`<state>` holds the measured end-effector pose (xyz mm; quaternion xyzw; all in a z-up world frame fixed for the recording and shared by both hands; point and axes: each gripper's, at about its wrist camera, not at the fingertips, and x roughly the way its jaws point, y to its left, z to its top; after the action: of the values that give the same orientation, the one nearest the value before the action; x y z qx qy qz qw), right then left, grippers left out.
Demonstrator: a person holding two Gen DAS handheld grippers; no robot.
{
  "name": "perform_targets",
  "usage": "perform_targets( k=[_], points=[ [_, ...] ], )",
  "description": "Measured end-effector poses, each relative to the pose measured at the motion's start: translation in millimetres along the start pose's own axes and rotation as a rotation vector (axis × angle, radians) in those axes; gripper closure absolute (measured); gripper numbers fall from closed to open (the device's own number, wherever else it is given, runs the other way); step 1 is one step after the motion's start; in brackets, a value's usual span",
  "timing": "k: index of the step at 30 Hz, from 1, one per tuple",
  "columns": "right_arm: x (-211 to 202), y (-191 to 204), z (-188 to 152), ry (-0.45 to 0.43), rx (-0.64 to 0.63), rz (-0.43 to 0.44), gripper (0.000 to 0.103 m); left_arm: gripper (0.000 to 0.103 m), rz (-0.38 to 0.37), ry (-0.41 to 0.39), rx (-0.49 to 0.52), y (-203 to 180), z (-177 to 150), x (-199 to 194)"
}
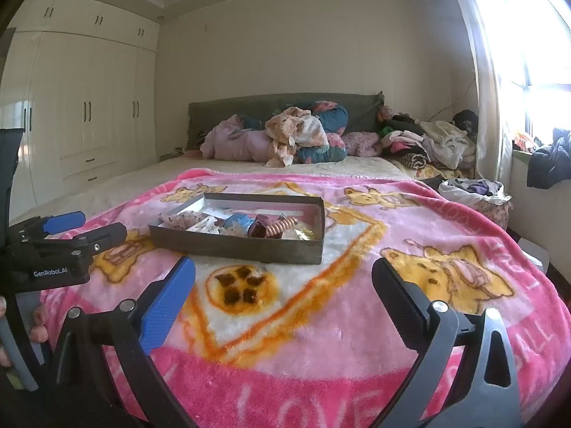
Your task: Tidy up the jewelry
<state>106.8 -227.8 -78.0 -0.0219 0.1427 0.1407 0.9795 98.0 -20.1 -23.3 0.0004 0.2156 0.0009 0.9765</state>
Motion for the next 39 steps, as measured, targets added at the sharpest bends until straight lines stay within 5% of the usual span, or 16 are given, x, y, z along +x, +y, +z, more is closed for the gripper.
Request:
perform_targets(
  k=[39],
  points=[
    [-1.6, -1.4, -2.5, 0.003, 0.005, 0.0, 0.006, 0.012, 0.006, 0.002, -0.001, -0.2, -2.9, -1.3]
  ],
)
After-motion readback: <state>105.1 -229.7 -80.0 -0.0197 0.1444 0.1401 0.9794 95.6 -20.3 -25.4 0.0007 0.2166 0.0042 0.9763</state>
